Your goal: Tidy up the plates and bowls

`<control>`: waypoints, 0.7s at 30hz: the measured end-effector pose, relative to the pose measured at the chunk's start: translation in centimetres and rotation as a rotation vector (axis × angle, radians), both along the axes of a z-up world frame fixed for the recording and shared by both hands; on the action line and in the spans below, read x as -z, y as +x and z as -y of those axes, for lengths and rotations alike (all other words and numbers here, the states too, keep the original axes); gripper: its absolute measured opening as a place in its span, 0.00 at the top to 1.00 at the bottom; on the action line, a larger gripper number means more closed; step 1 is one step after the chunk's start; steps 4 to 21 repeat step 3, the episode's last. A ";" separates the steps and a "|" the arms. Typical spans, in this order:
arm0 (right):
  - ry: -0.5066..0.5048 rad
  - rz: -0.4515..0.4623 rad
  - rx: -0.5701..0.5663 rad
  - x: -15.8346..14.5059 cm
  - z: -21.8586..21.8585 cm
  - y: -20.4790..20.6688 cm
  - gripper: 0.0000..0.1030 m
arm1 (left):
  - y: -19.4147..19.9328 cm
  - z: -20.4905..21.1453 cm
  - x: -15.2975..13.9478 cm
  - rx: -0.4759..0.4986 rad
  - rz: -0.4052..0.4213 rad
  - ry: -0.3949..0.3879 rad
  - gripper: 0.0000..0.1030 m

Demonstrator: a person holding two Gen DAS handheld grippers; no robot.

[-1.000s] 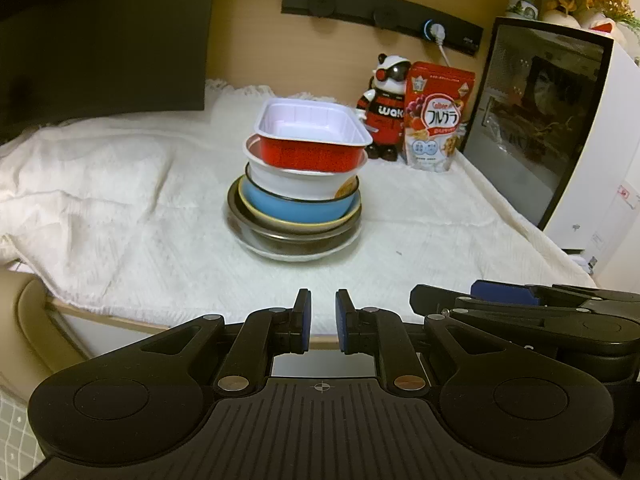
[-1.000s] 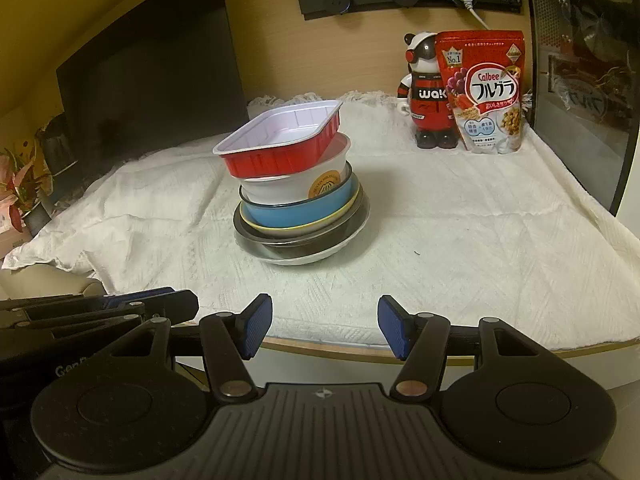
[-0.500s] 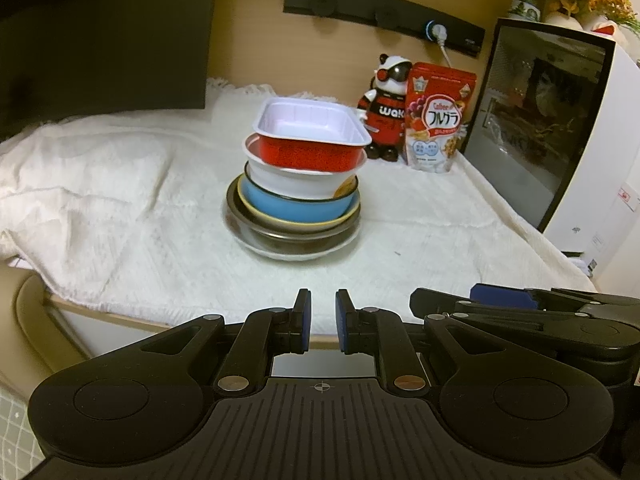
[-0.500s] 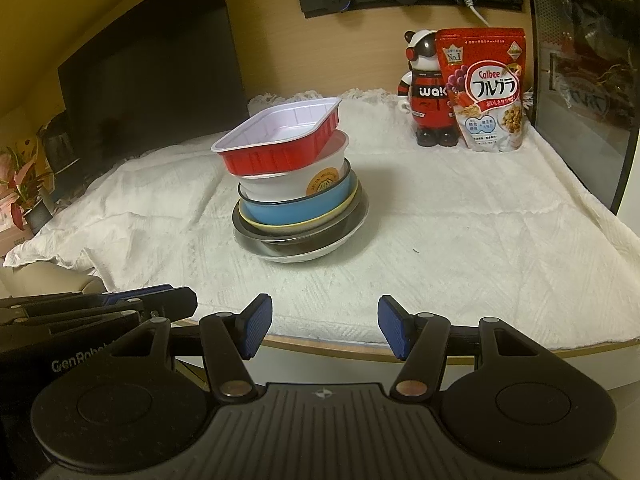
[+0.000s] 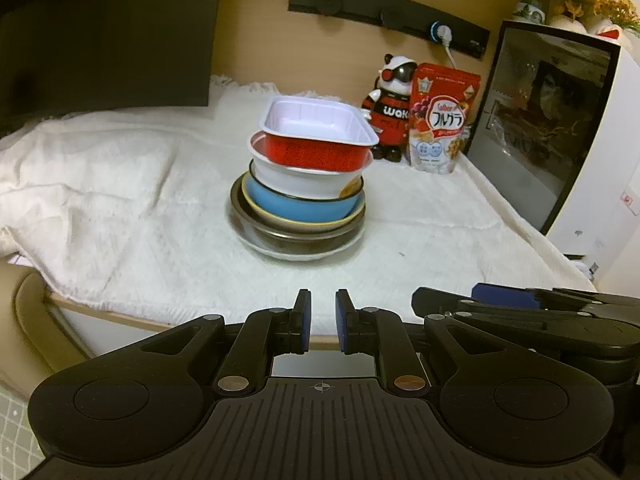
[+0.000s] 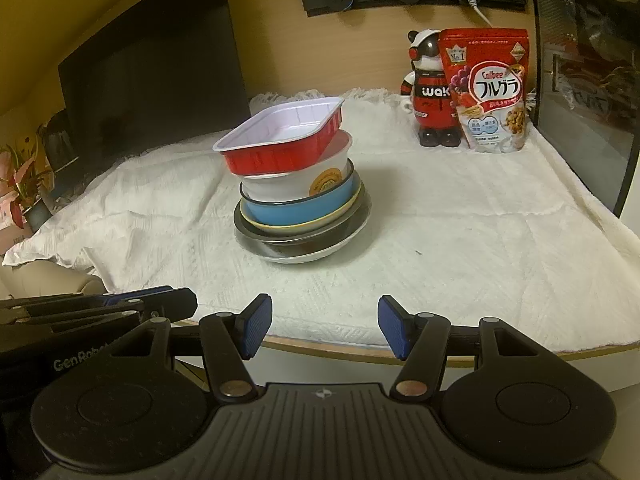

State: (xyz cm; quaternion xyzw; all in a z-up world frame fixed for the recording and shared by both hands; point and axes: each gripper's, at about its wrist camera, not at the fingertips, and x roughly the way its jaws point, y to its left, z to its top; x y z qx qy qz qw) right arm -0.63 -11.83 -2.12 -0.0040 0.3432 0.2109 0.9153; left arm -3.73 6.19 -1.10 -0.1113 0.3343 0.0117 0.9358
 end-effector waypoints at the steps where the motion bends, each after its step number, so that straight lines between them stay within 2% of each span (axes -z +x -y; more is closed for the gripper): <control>1: -0.002 -0.001 -0.002 0.0 -0.1 0.1 0.43 | 0.0 -0.1 0.1 -0.002 0.000 -0.004 0.85; 3: -0.008 -0.007 -0.004 0.1 -0.4 0.4 0.43 | 0.3 -0.7 0.4 -0.020 -0.019 -0.023 0.85; 21: -0.008 -0.007 -0.004 0.1 -0.4 0.4 0.43 | 0.3 -0.7 0.4 -0.020 -0.019 -0.023 0.85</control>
